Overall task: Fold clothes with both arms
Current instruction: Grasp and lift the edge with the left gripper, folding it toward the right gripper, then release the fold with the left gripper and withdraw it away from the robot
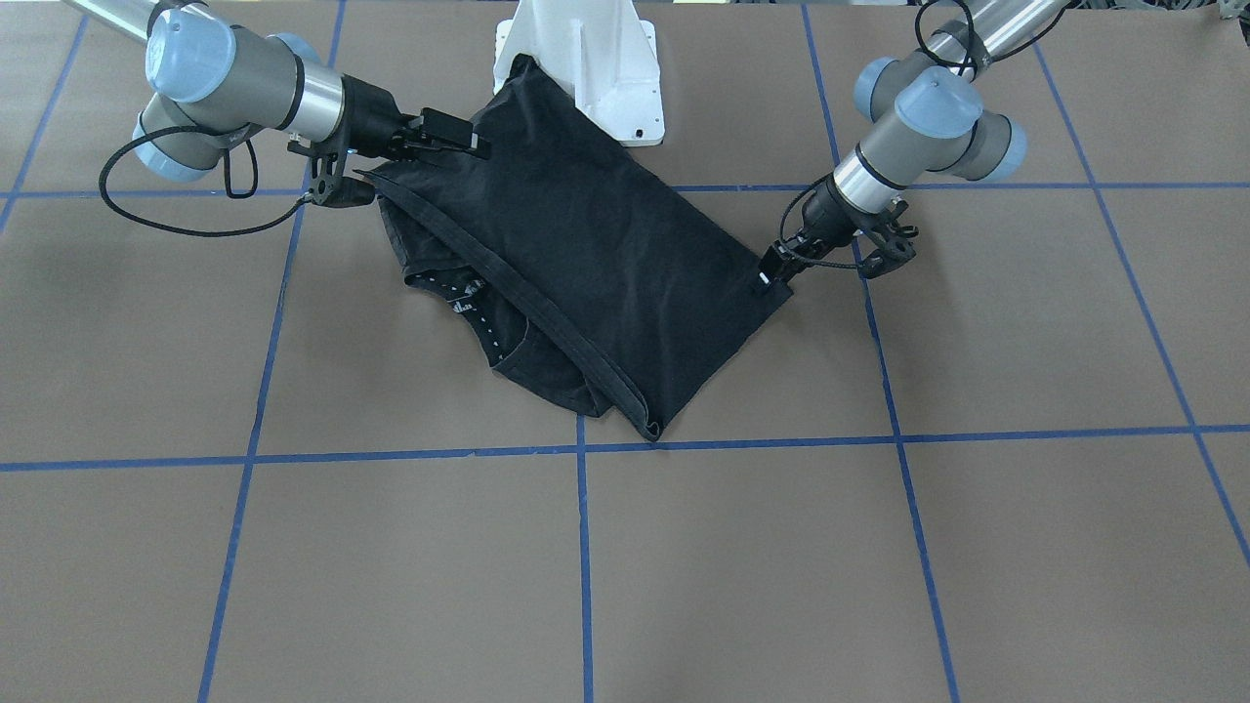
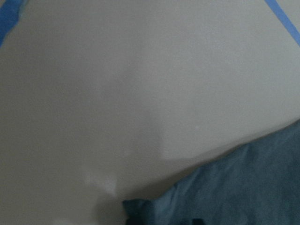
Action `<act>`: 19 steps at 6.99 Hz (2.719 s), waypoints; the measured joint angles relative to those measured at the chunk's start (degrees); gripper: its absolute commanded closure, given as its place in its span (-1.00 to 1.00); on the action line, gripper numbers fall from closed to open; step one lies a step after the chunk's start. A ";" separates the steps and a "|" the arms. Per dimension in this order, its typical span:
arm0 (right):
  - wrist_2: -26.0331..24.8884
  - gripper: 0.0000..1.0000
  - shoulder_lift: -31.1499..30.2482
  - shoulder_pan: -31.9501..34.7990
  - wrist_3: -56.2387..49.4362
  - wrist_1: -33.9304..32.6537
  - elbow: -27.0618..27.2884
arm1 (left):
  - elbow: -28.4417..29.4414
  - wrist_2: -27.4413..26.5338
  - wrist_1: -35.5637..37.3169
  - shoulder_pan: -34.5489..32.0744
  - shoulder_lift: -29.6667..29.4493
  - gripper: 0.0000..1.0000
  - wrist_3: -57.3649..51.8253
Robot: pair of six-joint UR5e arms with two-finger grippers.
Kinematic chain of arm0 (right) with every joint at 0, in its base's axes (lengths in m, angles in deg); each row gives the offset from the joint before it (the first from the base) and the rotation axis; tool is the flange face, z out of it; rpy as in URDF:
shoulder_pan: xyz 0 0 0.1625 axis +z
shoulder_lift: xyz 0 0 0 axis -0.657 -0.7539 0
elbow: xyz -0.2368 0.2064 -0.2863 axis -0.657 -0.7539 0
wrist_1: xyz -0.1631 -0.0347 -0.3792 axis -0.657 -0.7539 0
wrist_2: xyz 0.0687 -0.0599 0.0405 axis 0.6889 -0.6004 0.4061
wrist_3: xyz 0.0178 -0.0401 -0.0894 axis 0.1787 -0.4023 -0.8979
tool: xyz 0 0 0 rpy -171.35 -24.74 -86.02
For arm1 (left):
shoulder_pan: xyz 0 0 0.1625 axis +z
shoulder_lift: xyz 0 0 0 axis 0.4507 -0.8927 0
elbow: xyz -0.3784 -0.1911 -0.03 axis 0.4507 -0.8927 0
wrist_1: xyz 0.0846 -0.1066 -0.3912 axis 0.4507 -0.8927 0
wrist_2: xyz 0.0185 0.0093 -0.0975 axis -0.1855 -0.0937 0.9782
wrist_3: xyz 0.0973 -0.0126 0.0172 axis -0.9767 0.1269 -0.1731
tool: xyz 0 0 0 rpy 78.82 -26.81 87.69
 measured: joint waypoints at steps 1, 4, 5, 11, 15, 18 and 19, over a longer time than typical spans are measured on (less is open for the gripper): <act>0.05 -1.00 -0.03 0.06 0.00 0.03 0.00 | -0.32 0.79 0.02 -0.01 -0.03 1.00 -0.67; 0.40 -1.00 -0.15 0.79 0.00 0.07 0.01 | -0.87 1.84 0.16 -1.88 -0.35 1.00 -1.17; 0.37 -1.00 -0.17 1.24 0.00 0.06 0.08 | -0.66 1.52 0.48 -3.68 -0.81 1.00 -1.22; 0.03 -1.00 -0.39 3.89 -0.03 0.03 0.01 | 15.68 -5.68 8.96 -12.41 -22.12 1.00 -6.61; -0.37 -1.00 -0.48 4.32 -0.06 -0.01 0.16 | 32.40 -10.86 1.55 -15.38 -34.83 1.00 -9.18; -0.39 -1.00 -0.45 5.26 -1.17 -0.35 0.10 | 36.67 -14.17 -0.95 -15.38 -37.46 -1.00 -9.41; -0.39 -1.00 -0.26 5.75 -5.21 -1.71 0.10 | 34.78 -14.07 -0.93 -15.41 -36.53 -1.00 -10.64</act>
